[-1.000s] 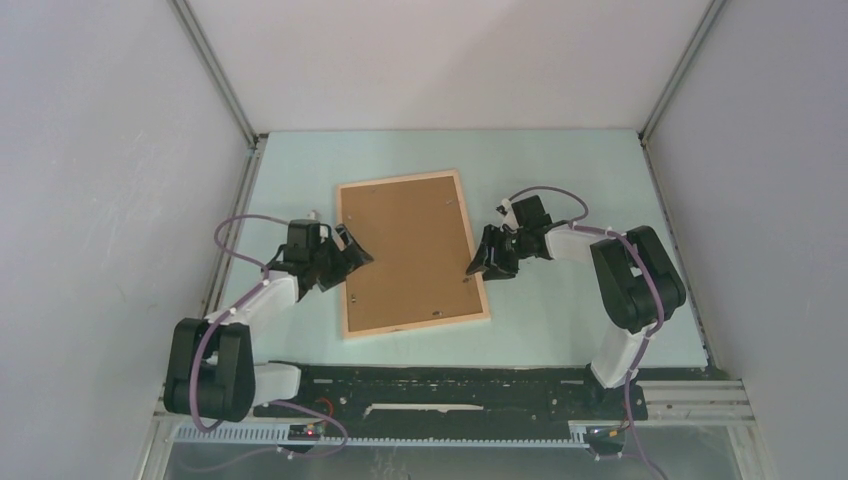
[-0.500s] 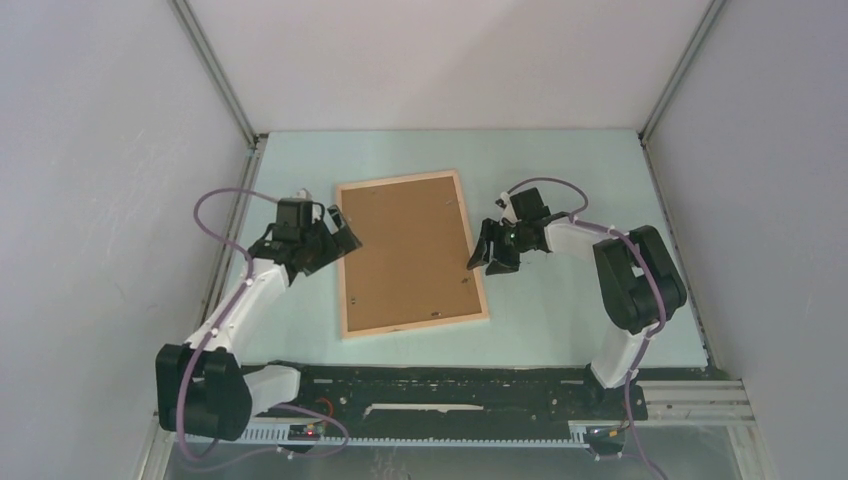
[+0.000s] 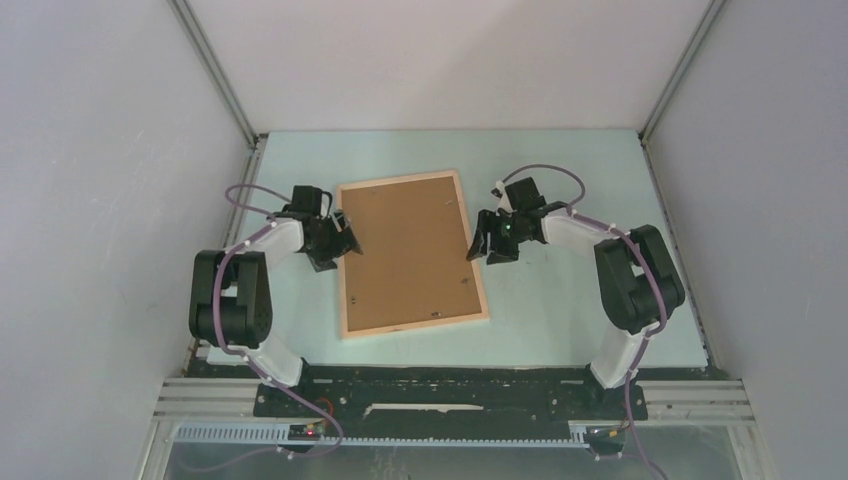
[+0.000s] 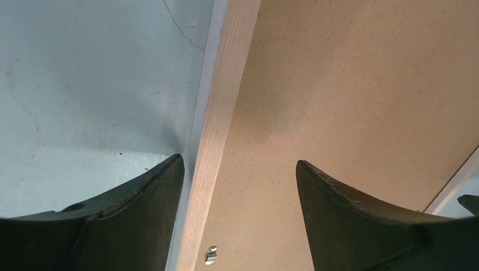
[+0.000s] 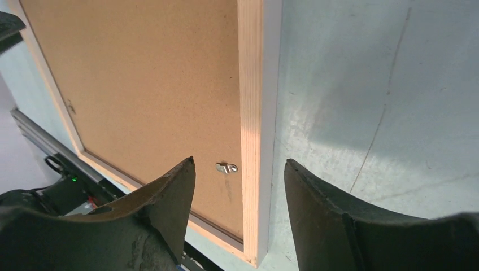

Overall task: Put the photo into the frame
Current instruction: Install the photo frame at the center of the board.

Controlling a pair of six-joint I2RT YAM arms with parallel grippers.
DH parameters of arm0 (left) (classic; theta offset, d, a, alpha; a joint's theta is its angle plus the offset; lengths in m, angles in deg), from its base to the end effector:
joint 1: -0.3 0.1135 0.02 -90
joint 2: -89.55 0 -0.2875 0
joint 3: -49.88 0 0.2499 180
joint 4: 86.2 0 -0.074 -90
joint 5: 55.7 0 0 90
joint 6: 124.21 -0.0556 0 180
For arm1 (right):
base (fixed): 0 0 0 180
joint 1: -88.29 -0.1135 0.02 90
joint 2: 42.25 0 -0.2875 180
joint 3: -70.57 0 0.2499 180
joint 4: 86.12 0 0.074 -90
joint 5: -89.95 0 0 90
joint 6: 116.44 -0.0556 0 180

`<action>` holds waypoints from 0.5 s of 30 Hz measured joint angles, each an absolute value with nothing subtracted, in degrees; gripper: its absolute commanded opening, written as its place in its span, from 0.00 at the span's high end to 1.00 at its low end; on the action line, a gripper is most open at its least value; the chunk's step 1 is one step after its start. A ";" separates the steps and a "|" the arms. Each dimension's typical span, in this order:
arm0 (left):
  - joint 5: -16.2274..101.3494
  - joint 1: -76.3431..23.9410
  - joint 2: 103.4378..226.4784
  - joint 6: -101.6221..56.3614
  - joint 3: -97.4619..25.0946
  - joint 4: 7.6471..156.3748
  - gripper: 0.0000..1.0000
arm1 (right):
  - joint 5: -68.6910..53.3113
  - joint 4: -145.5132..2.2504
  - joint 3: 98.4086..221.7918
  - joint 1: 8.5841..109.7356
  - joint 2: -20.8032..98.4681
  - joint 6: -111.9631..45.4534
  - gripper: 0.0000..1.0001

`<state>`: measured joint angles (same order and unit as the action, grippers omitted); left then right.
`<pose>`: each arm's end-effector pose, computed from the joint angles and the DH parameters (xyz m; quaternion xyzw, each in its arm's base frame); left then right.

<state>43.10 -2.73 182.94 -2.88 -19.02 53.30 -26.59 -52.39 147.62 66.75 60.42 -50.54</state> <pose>0.3180 -0.0254 0.1800 -0.2219 0.9479 -0.1353 0.1841 0.3364 0.1595 0.1795 -0.0397 0.9398 0.3038 0.1512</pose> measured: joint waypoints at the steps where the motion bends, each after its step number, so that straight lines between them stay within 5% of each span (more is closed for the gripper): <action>1: 43.12 -2.82 183.09 -3.03 -18.95 53.32 0.23 | -25.59 -51.76 148.02 66.13 60.53 -49.95 0.29; 9: 42.14 -3.76 182.48 -3.32 -15.87 56.84 0.46 | -18.77 -45.97 148.80 59.75 60.75 -46.08 0.33; 15: 41.26 -3.69 180.18 -2.81 -12.37 60.18 0.51 | -13.87 -42.80 150.77 56.04 62.50 -46.78 0.33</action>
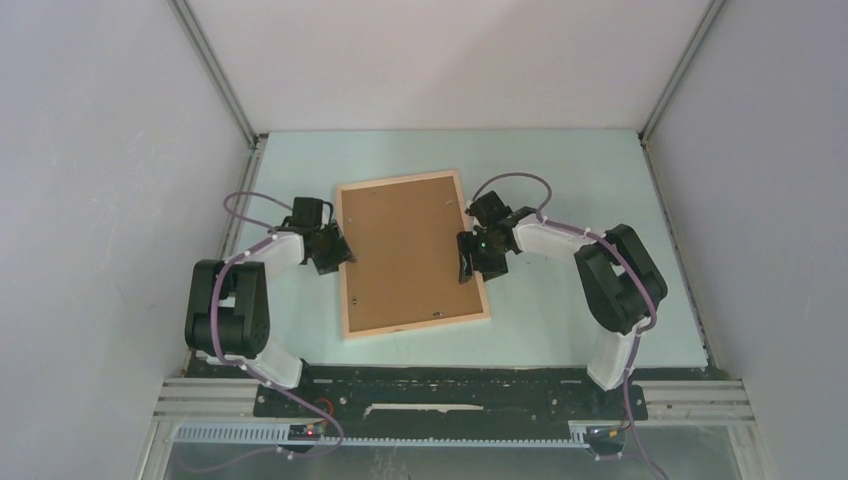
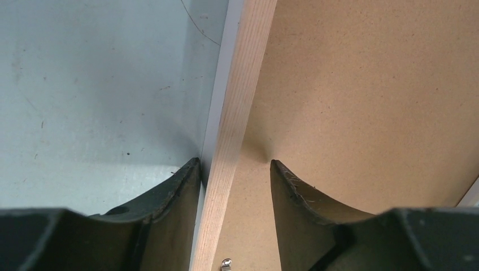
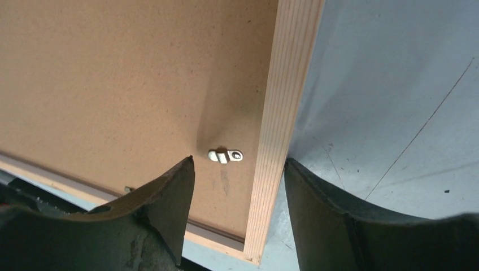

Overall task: Put the photo into the frame
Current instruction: Install the photo frame at the center of the board.

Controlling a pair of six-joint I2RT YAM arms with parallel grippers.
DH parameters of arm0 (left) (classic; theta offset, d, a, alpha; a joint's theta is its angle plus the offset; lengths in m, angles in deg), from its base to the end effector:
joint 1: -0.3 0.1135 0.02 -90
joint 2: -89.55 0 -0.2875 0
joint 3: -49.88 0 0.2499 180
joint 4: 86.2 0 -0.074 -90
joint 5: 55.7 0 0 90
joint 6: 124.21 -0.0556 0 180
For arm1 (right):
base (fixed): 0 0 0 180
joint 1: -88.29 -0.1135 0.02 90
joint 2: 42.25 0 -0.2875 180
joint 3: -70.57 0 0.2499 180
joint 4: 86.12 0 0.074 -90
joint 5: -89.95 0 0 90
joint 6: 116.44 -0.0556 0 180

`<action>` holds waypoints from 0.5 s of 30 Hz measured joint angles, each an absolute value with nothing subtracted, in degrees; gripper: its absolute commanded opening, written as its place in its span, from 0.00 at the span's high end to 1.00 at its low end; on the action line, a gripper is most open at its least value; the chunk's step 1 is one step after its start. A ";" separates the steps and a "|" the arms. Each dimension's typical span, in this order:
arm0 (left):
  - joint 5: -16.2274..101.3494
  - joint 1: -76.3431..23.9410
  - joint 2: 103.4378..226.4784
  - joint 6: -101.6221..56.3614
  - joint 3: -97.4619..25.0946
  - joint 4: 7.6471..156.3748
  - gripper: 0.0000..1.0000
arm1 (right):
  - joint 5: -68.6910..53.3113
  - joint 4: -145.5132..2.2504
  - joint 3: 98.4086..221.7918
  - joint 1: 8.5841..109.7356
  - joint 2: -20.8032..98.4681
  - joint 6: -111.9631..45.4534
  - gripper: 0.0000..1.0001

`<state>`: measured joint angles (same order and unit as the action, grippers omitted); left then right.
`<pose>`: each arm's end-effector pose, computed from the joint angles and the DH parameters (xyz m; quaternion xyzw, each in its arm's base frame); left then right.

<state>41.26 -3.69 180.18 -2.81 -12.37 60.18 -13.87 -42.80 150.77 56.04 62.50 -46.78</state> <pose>0.3025 -0.0279 0.1681 -0.2152 0.9444 -0.1295 0.2121 0.3048 0.2080 0.1691 -0.1240 0.9666 0.1903 0.1185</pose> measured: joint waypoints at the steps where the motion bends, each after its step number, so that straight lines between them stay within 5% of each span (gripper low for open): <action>1: 41.22 -3.69 179.92 -2.73 -12.00 60.57 0.52 | -12.82 -42.53 151.16 55.64 62.96 -47.17 0.35; 9: 40.82 -3.69 179.26 -2.66 -10.89 61.82 0.54 | -7.36 -38.45 155.10 54.38 65.58 -49.49 0.44; 15: 40.65 -3.69 179.09 -2.46 -10.67 62.04 0.54 | -3.73 -36.26 157.02 52.61 66.39 -49.84 0.37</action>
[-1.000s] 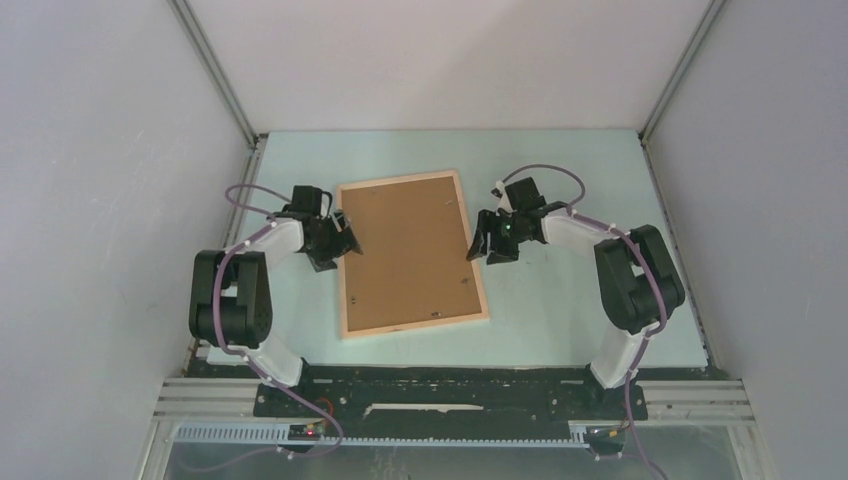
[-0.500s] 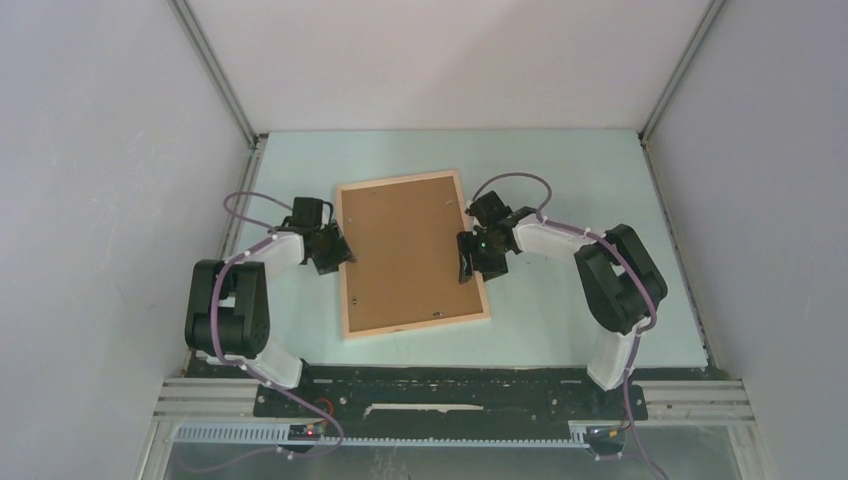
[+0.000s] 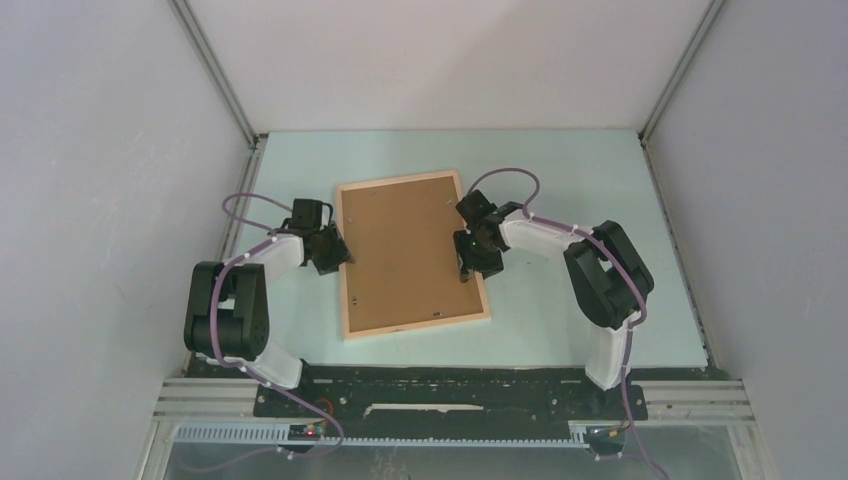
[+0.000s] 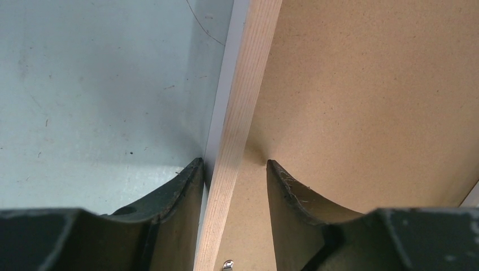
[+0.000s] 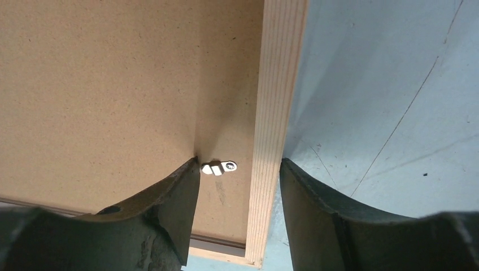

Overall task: Put the photo into the frame
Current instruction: Install the photo frame at the center of the board.

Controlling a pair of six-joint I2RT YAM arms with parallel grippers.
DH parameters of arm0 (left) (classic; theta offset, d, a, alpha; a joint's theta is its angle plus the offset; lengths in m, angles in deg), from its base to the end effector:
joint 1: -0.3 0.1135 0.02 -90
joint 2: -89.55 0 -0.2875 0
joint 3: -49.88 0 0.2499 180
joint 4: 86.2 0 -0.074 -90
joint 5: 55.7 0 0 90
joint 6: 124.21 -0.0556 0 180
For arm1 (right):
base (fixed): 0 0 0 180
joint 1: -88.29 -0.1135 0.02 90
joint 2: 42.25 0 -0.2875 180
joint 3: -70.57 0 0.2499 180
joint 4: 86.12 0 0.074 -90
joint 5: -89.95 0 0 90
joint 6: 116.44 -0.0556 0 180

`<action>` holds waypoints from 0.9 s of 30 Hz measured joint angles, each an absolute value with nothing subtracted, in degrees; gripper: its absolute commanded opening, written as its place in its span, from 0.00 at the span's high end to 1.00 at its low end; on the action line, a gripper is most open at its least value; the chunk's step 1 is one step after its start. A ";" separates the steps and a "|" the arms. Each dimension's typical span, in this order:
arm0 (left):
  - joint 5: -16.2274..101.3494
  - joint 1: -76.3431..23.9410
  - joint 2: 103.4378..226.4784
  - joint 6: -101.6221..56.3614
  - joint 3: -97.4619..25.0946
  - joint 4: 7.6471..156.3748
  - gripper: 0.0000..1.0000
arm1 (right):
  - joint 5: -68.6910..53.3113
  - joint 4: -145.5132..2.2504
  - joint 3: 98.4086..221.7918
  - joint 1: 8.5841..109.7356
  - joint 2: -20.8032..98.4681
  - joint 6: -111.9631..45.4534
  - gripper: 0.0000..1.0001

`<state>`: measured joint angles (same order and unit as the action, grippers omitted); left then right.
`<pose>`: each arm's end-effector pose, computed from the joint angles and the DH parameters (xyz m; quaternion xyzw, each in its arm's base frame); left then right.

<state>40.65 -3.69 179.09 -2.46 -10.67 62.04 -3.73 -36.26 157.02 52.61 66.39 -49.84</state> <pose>0.2983 -0.0270 0.1671 -0.2182 0.9413 -0.1284 0.2235 0.3092 0.2264 0.1684 -0.1106 0.9810 0.1045 0.1200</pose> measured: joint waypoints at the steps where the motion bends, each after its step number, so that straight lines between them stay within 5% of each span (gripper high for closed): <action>1: 40.61 -3.69 179.09 -2.29 -10.67 62.04 0.54 | -3.29 -35.87 157.48 52.34 66.68 -49.88 0.37; 5: 40.50 -3.69 179.02 -2.16 -10.62 62.04 0.55 | -0.17 -33.05 160.60 50.81 68.32 -49.86 0.39; 10: 40.43 -3.69 179.00 -2.16 -10.62 62.02 0.56 | 3.22 -31.17 161.70 49.74 68.62 -49.79 0.53; 17: 40.19 -3.69 179.00 -2.13 -10.62 61.95 0.56 | 4.22 -30.38 161.87 49.79 68.56 -49.53 0.56; 23: 39.99 -3.71 179.00 -2.13 -10.62 61.84 0.57 | 4.55 -31.34 160.54 49.79 67.51 -48.46 0.39; 27: 39.99 -3.71 179.00 -2.13 -10.62 61.84 0.57 | 3.55 -31.32 159.71 49.76 66.92 -47.13 0.37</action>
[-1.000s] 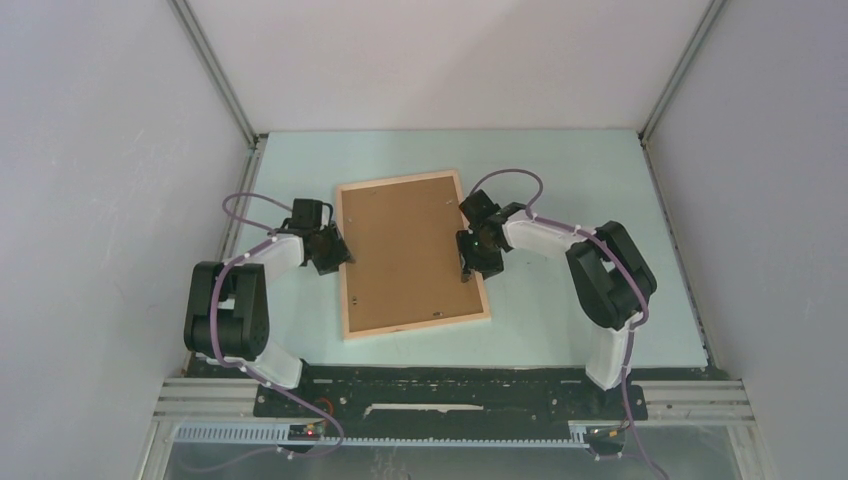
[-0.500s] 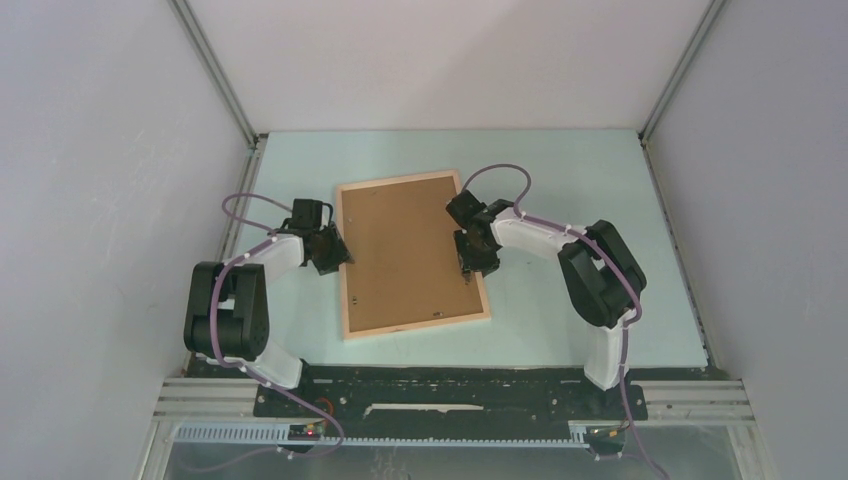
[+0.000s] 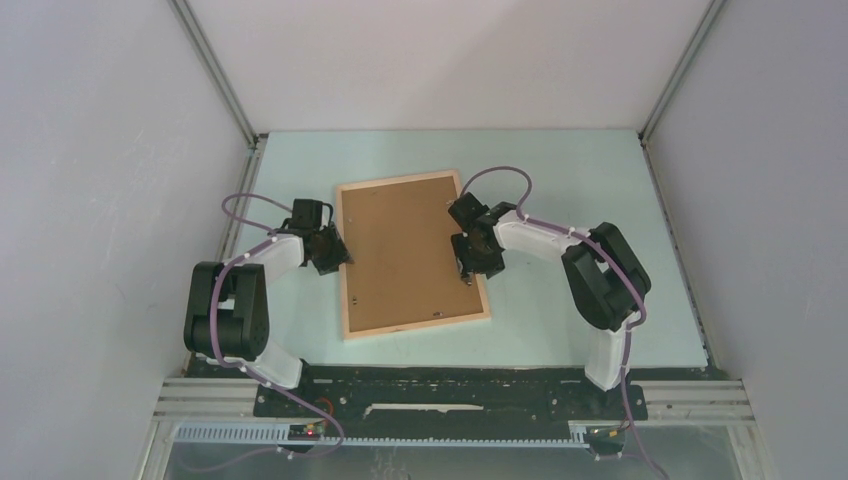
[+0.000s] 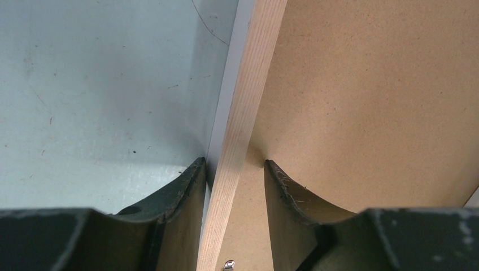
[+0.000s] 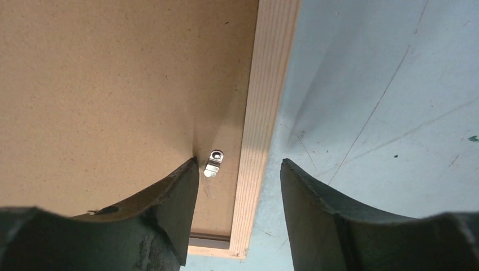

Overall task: Put the photo into the frame
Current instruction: Install the photo frame at the center of the board.

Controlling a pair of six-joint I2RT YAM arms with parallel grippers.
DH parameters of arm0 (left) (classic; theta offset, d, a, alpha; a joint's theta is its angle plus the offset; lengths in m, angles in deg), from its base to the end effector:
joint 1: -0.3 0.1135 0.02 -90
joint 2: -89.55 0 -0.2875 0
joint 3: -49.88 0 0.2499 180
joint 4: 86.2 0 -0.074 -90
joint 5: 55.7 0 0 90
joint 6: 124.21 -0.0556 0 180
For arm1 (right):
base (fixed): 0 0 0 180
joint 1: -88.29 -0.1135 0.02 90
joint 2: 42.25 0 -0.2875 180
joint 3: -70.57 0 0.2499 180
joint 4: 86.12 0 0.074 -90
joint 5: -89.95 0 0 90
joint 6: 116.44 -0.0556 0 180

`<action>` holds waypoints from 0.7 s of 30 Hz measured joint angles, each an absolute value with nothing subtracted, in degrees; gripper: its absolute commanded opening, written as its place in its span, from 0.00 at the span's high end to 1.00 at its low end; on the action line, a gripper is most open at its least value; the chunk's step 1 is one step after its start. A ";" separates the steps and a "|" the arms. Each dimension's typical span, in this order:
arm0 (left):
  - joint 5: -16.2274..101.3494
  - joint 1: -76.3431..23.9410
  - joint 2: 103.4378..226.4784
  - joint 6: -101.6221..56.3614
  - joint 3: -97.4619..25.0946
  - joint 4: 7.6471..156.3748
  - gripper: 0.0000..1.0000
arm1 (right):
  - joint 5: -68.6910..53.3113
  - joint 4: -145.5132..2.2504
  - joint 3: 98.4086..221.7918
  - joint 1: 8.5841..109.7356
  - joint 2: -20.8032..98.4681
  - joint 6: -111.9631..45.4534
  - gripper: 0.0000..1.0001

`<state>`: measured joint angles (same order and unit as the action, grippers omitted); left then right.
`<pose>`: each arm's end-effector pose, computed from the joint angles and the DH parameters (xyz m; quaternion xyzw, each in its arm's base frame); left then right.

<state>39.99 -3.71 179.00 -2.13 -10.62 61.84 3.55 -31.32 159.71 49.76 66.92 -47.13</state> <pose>0.2977 -0.0264 0.1670 -0.2224 0.9409 -0.1234 0.2236 0.3018 0.2359 0.1745 -0.1495 0.9794 0.0381 0.1301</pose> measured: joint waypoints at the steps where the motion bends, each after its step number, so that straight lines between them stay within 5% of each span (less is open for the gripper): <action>1: 39.99 -3.71 179.00 -2.13 -10.62 61.84 0.57 | 3.26 -31.37 159.64 49.74 66.89 -46.89 0.38; 21: 39.97 -3.71 179.00 -2.13 -10.62 61.82 0.57 | 4.77 -30.84 158.75 49.68 66.11 -45.77 0.76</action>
<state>39.97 -3.71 179.00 -2.13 -10.62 61.82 4.77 -30.84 158.75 49.68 66.11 -45.77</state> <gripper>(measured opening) 0.436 0.288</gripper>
